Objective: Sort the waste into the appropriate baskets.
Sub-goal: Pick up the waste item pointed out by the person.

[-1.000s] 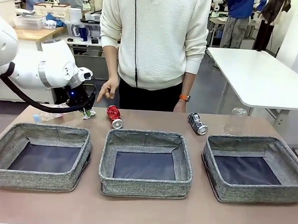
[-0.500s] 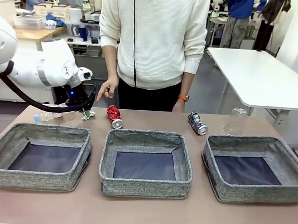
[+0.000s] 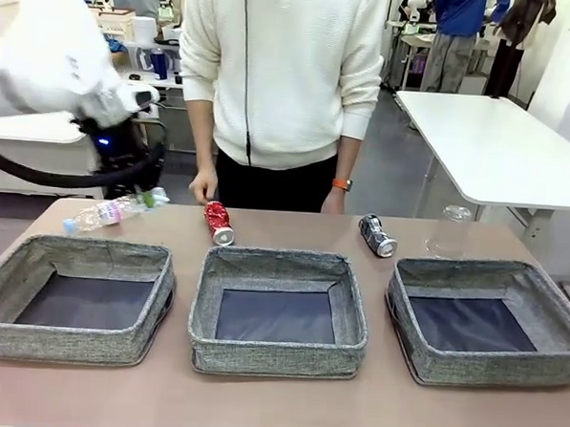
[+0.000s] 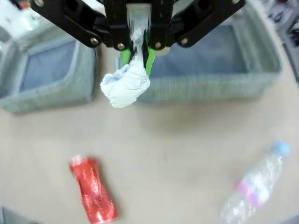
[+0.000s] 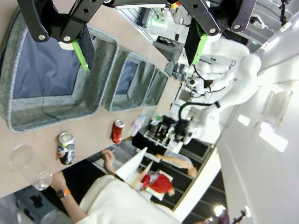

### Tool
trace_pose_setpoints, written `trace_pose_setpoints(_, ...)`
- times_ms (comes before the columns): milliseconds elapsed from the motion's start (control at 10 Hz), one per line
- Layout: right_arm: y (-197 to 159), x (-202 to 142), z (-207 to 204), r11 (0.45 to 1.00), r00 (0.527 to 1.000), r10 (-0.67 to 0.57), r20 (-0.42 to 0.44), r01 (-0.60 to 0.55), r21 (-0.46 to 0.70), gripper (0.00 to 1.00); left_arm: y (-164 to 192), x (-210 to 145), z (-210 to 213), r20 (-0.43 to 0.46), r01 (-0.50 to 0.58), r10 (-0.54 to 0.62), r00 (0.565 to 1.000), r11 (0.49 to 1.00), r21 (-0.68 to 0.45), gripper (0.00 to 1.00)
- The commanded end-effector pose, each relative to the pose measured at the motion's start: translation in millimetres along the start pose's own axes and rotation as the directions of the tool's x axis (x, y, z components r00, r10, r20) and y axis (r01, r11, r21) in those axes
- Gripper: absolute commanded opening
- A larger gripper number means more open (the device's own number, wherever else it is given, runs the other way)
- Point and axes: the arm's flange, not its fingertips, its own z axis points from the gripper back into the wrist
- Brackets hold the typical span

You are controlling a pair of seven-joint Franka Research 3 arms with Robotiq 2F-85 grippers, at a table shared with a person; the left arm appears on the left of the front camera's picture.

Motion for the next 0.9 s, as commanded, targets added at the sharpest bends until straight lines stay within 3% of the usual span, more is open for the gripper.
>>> trace_pose_setpoints(0, 0, 3, 0, 0.999, 0.999, 0.029, 0.019, -0.029, 0.015, 1.0, 3, -74, 40, -0.002, -0.01, 0.01, 1.0, 1.0, -0.002, 0.0)
trace_pose_setpoints(100, 0, 3, 0, 0.999, 0.999, 0.029, 0.019, -0.029, 0.015, 1.0, 8, -100, 47, 0.064, 0.014, -0.012, 0.998, 0.999, -0.032, 0.0)
trace_pose_setpoints(200, 0, 3, 0, 0.999, 0.999, 0.029, 0.019, -0.029, 0.015, 1.0, 23, -96, 44, 0.115, 0.071, -0.066, 0.991, 0.997, -0.038, 0.0)
trace_pose_setpoints(300, 0, 3, 0, 0.999, 0.999, 0.029, 0.019, -0.029, 0.015, 1.0, -3, -79, 46, 0.009, 0.016, -0.016, 1.0, 1.0, -0.004, 0.0)
trace_pose_setpoints(600, 0, 3, 0, 0.999, 0.999, 0.029, 0.019, -0.029, 0.015, 1.0, -3, -79, 46, 0.009, 0.016, -0.016, 1.0, 1.0, -0.004, 0.0)
trace_pose_setpoints(700, 0, 3, 0, 0.999, 0.999, 0.029, 0.019, -0.029, 0.015, 1.0, 3, -90, 47, 0.022, 0.028, -0.028, 0.999, 1.0, -0.007, 0.11)
trace_pose_setpoints(800, 0, 3, 0, 0.999, 0.999, 0.029, 0.019, -0.029, 0.015, 1.0, -10, -93, 58, -0.075, -0.036, 0.037, 0.997, 0.999, 0.002, 0.11)
